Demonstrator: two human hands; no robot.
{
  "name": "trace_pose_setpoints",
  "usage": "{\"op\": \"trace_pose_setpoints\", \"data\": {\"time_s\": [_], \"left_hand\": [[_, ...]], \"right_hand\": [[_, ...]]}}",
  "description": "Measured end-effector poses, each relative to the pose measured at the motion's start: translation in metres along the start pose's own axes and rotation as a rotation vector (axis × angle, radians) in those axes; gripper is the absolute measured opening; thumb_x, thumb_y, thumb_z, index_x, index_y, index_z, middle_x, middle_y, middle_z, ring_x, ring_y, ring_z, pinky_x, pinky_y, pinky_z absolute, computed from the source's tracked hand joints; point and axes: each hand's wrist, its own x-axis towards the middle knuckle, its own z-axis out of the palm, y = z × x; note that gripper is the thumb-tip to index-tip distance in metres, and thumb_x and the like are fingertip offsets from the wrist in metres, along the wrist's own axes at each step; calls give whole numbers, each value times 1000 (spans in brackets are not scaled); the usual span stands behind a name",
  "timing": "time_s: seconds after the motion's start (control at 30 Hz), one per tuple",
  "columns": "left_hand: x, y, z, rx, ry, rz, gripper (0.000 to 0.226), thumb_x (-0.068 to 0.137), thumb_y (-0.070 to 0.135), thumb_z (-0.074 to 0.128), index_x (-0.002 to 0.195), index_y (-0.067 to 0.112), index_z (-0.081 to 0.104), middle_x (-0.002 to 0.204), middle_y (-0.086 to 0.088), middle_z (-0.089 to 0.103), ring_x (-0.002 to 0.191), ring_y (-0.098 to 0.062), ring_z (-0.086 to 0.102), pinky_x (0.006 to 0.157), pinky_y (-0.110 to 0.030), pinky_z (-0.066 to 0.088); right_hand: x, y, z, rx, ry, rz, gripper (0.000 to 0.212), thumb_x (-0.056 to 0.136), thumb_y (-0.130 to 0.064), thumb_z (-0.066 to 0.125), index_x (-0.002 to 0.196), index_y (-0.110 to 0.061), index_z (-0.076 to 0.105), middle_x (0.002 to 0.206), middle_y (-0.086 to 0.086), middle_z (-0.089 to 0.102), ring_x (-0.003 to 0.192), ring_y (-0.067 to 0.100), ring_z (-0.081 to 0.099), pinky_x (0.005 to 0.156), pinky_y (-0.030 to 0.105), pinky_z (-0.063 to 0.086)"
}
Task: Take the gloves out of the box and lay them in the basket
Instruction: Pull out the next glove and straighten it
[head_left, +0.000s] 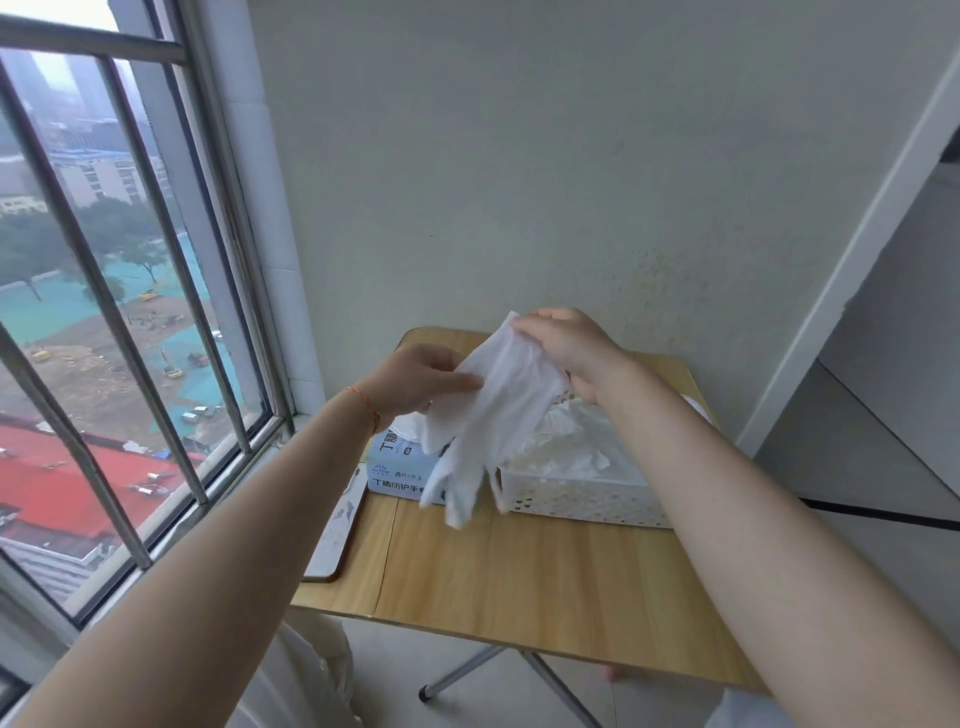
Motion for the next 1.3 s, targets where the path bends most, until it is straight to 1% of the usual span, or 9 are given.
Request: {"op": "trace_pose_setpoints", "data": {"time_s": [0.17, 0.3, 0.4, 0.57, 0.77, 0.93, 1.1, 1.17, 1.3], "left_hand": [[-5, -20, -6, -12, -145, -89, 26, 90, 19, 70, 100, -5, 69, 106, -17, 73, 96, -30, 70, 89, -42, 57], [-8, -29, -5, -400, -120, -132, 37, 88, 19, 65, 115, -6, 62, 111, -18, 69, 102, -35, 64, 105, -45, 47], [-1, -31, -6, -590, -65, -148, 35, 88, 18, 62, 115, -4, 62, 105, -19, 66, 96, -30, 65, 100, -44, 52], [17, -25, 5, -298, 97, -155, 32, 74, 38, 71, 96, 16, 60, 89, -9, 54, 81, -22, 52, 71, -34, 47], [56, -19, 38, 57, 67, -150, 29, 94, 38, 54, 92, 10, 62, 82, -5, 60, 76, -22, 54, 73, -34, 44], [103, 9, 71, 403, 90, -31, 19, 88, 41, 67, 76, 27, 66, 88, 3, 65, 84, -19, 59, 81, -31, 49], [126, 31, 118, 728, 151, 85, 24, 85, 45, 68, 98, 25, 66, 99, 1, 59, 87, -21, 60, 73, -29, 44], [123, 27, 136, 849, 227, 180, 25, 90, 38, 62, 110, 23, 64, 110, -4, 57, 96, -26, 60, 78, -33, 46], [100, 16, 161, 831, 118, 461, 19, 95, 33, 55, 105, 23, 68, 111, -3, 60, 103, -27, 59, 85, -36, 45]], "right_hand": [[4, -7, 10, 41, 88, -2, 11, 76, -22, 58, 80, -18, 50, 80, 5, 39, 75, 19, 39, 68, 33, 30], [5, -8, 9, 111, 48, 105, 7, 83, -21, 57, 85, -15, 54, 77, 7, 47, 69, 22, 49, 61, 28, 38], [8, -5, 7, 199, 14, 139, 11, 90, -10, 53, 80, -11, 56, 72, 7, 54, 66, 21, 56, 57, 26, 41], [14, 7, -8, 163, 110, 155, 22, 86, 0, 49, 68, -13, 49, 66, 7, 42, 58, 20, 44, 52, 24, 31], [13, 34, -43, 199, 161, 230, 21, 88, 4, 45, 72, -8, 51, 64, 9, 47, 51, 21, 49, 45, 20, 42], [9, 61, -90, 233, 253, 272, 32, 87, 10, 36, 63, -10, 41, 58, 7, 39, 43, 17, 38, 33, 14, 31], [10, 102, -131, -187, 380, 325, 13, 97, -4, 43, 96, -2, 55, 88, 15, 53, 71, 27, 57, 45, 22, 40], [8, 119, -140, -544, 386, 276, 24, 100, -10, 40, 119, 1, 49, 108, 17, 56, 94, 33, 58, 59, 27, 40], [6, 132, -129, -952, 345, 165, 43, 96, -1, 37, 138, -1, 31, 107, 15, 61, 90, 33, 60, 59, 32, 38]]}}
